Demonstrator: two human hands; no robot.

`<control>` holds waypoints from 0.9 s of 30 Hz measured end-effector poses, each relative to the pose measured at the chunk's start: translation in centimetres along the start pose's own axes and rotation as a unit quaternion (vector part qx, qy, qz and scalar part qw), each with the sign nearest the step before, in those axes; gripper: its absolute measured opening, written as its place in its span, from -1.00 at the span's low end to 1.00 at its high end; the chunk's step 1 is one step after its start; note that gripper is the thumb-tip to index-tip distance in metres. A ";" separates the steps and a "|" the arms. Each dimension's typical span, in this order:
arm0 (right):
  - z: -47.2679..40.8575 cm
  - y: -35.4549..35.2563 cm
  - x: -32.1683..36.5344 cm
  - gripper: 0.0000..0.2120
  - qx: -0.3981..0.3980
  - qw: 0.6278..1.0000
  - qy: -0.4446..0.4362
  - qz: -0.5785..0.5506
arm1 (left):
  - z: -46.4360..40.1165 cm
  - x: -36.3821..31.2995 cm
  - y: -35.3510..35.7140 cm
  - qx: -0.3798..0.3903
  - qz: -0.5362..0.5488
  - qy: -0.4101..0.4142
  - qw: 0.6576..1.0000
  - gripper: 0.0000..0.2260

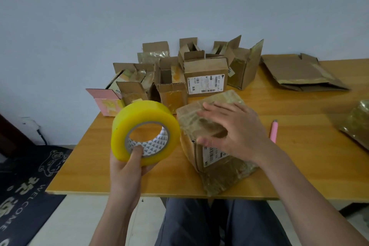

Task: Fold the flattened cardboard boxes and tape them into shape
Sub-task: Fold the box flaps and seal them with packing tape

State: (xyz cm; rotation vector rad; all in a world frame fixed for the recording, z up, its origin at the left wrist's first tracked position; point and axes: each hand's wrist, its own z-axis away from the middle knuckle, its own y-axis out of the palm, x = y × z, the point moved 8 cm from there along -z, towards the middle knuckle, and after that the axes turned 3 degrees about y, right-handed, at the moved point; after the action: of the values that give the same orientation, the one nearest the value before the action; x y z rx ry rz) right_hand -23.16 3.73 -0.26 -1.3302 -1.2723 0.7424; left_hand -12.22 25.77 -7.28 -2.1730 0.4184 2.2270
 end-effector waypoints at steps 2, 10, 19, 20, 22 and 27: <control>0.1 0.5 0.0 -0.05 0.022 0.998 -0.004 0.060 | -0.1 0.1 -0.2 0.000 -0.007 0.004 1.000 -0.68; -2.7 0.9 -2.3 -0.08 0.034 0.997 0.000 0.070 | -1.1 0.4 -2.0 -0.014 -0.078 0.021 0.997 -0.70; -1.6 0.9 -0.4 -0.22 -0.003 0.998 0.009 0.061 | -0.6 -1.9 0.0 0.084 -0.387 0.194 0.897 -0.14; -1.4 0.8 0.0 -0.17 -0.010 0.998 0.006 0.061 | -0.3 -2.4 0.8 0.110 -0.402 0.215 0.883 -0.15; -1.3 0.5 0.5 -0.09 -0.020 0.999 0.019 0.045 | 0.1 -3.4 2.2 0.147 -0.426 0.245 0.859 -0.18; -1.6 1.1 2.0 -0.16 -0.076 0.996 0.029 0.042 | 0.1 -5.7 5.1 0.176 -0.501 0.291 0.796 -0.44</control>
State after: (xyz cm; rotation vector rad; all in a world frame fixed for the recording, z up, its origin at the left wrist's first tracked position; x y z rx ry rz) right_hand -20.96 5.38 -0.50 -1.5251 -1.2524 0.6718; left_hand -13.05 21.89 -0.76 -2.0479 -0.2873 0.8423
